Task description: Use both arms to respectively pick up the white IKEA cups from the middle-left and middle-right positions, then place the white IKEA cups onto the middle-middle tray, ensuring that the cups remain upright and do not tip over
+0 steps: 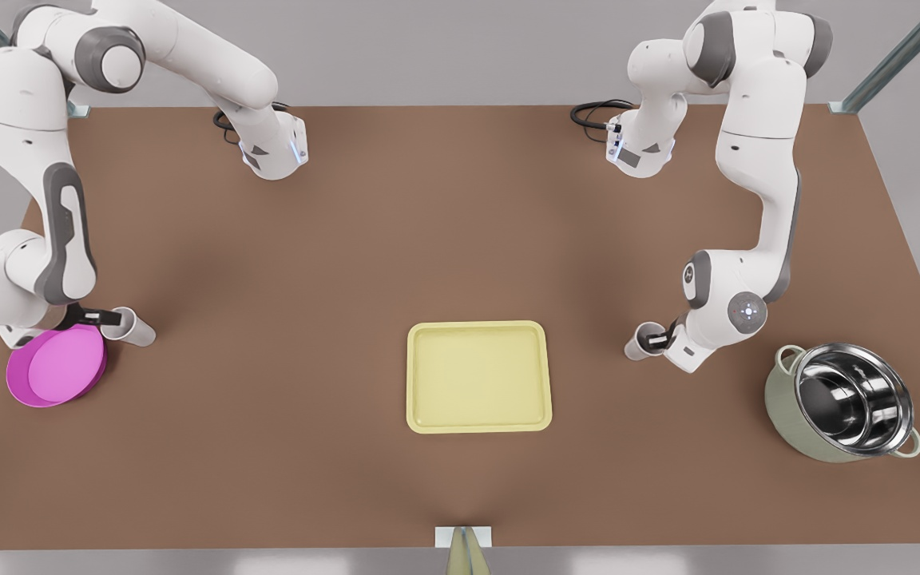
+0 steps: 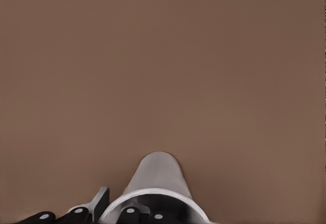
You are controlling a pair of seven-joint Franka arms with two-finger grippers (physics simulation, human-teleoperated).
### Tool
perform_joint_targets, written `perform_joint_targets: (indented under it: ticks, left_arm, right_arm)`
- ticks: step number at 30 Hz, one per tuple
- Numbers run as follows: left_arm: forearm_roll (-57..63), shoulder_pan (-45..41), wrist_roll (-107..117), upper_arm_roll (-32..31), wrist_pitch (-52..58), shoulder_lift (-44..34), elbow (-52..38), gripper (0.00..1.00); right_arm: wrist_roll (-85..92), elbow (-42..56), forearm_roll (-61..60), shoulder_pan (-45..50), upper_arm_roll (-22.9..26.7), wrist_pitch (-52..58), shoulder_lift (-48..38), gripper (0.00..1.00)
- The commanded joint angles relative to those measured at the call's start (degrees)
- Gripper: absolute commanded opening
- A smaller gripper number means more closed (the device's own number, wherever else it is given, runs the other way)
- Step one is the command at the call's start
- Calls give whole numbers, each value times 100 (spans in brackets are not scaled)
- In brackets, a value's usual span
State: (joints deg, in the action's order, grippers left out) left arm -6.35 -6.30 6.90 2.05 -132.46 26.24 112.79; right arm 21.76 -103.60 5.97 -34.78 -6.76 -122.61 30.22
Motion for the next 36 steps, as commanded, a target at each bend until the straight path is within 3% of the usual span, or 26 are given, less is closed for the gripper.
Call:
perform_joint_targets:
  ticks: [1,5,6,8,11,14,18,21,22,25,29,30,31,32,36]
  left_arm:
    - [-33,-2,-84,-3,-35,-5,-2,23]
    - [-50,-64,-66,-38,0,-48,-11,21]
    - [-50,-134,30,-47,132,-163,-29,21]
    - [2,-160,671,-521,361,-110,-477,21]
    - [-15,-1250,2472,-521,642,320,-1592,21]
    - [2,-1848,4002,-732,642,874,-2270,21]
    - [11,-1857,4047,-917,581,1235,-2516,21]
    - [2,-1831,4047,-926,-43,1349,-2534,21]
    - [11,-1822,4038,-926,-140,1358,-2534,21]
    - [187,-1822,4038,-926,-149,1446,-2507,21]
    - [187,-1822,4038,-926,-149,1525,-2507,22]
    - [187,-1813,4038,-926,-149,1525,-2507,37]
    - [187,-1804,4038,-926,-149,1525,-2507,72]
    - [187,-1804,4038,-926,-149,1525,-2507,100]
    - [178,-1778,4047,-926,-140,1525,-2507,100]
  right_arm:
    - [496,-11,-8,-3,0,-298,71,100]
    - [505,-46,-8,-47,-9,-386,177,100]
    - [583,-37,-17,-73,-9,-386,203,94]
    - [804,-37,-69,-170,-44,-378,256,55]
    - [865,-37,-78,-143,-79,-351,212,34]
    - [874,-37,-78,-126,-159,-229,133,25]
    - [821,68,-78,-117,-589,-9,-104,21]
    - [812,428,-69,-82,-1669,317,-245,21]
    - [821,648,-25,312,-1872,317,-227,21]
    - [-267,1175,-17,1763,-1864,264,-52,21]
    - [-2035,1809,-52,2889,-1864,-157,625,21]
    - [-2509,1817,-17,3214,-1864,-316,704,21]
    - [-2826,1817,-17,3381,-1864,-553,783,21]
    - [-3090,1826,-69,3565,-1864,-668,871,21]
    - [-4074,2617,-61,4312,-1864,-711,1468,21]
